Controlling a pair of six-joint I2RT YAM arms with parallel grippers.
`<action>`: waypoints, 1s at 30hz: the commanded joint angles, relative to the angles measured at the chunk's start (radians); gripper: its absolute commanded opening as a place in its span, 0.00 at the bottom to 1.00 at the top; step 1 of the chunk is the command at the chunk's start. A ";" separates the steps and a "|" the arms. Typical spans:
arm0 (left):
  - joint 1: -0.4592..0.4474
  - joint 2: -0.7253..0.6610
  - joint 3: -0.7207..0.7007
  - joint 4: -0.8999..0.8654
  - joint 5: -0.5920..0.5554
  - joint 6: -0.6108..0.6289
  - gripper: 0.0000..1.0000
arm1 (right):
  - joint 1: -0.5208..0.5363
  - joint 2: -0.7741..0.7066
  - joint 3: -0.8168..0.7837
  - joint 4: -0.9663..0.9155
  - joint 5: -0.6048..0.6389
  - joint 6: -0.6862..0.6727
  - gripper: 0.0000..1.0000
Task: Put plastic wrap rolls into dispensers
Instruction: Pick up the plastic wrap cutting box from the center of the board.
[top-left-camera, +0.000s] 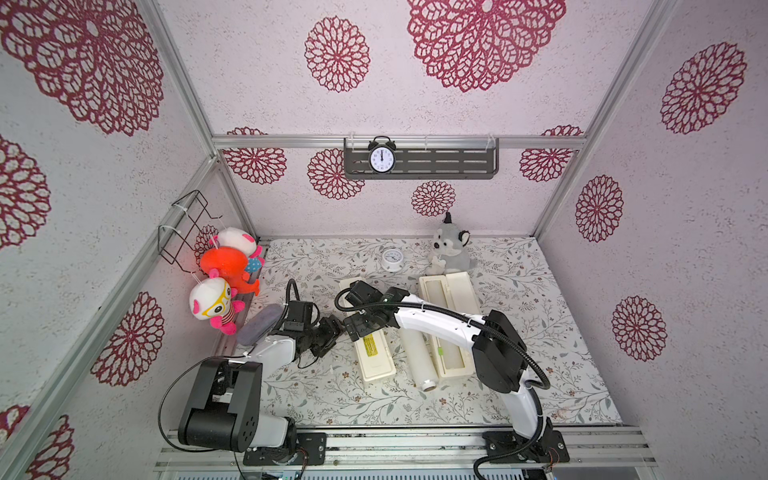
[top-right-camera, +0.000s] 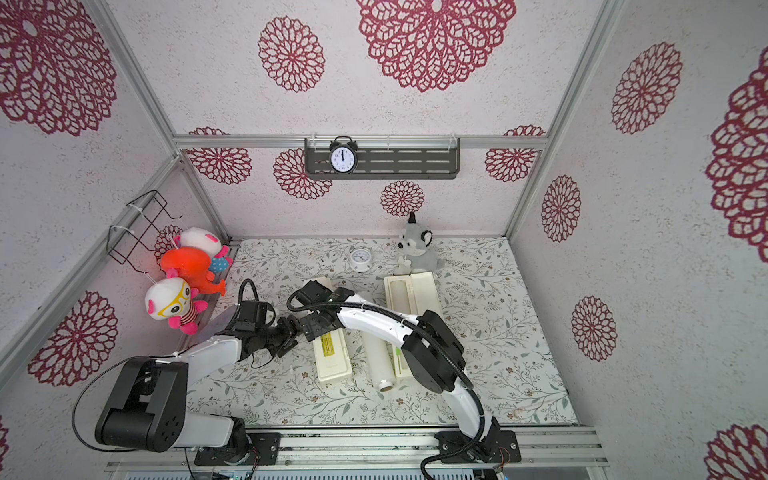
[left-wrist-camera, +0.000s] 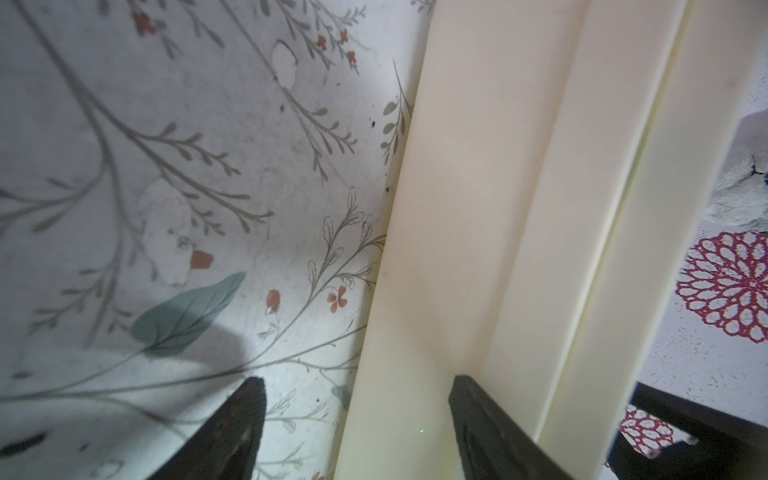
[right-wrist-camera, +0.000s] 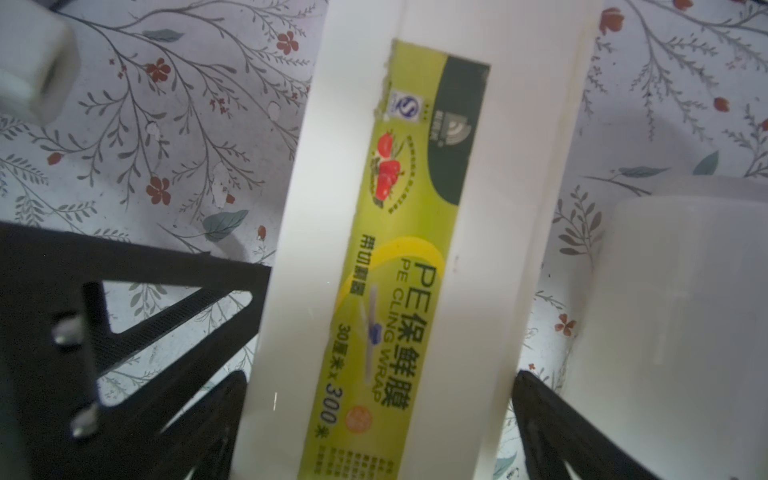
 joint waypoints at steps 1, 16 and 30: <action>0.011 0.010 -0.006 0.025 0.010 0.013 0.74 | -0.006 -0.044 -0.024 -0.023 -0.018 0.026 0.99; 0.039 -0.002 -0.004 0.010 0.024 0.037 0.78 | -0.016 -0.020 -0.067 0.020 -0.086 0.042 0.99; 0.087 -0.023 -0.006 -0.027 0.027 0.066 0.78 | -0.004 0.061 -0.036 -0.007 -0.005 0.033 0.99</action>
